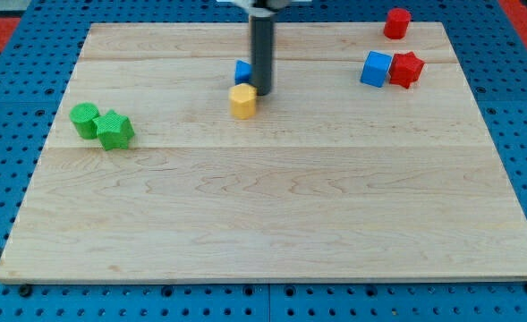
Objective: Push the yellow heart to the left
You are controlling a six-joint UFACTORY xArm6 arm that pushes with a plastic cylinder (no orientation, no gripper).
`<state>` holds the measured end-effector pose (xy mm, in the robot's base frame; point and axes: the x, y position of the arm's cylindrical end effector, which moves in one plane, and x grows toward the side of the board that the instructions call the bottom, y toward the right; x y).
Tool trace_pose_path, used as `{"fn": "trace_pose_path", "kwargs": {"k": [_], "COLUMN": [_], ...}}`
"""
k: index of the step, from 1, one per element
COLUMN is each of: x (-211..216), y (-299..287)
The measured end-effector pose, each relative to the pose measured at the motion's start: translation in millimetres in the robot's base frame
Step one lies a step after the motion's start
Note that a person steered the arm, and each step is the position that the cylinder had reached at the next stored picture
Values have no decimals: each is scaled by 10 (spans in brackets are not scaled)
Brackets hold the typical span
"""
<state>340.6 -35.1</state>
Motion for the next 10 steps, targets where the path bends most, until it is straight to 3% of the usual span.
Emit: {"fn": "trace_pose_path", "kwargs": {"k": [1,2,3,4,5,6,7,8,9,10], "x": [293,402,329,160,-469,-946,-481,-673,-1240,-1484], "y": [200,-77,-1089,-1067,-1341,-1179,-227,451,924,850]}}
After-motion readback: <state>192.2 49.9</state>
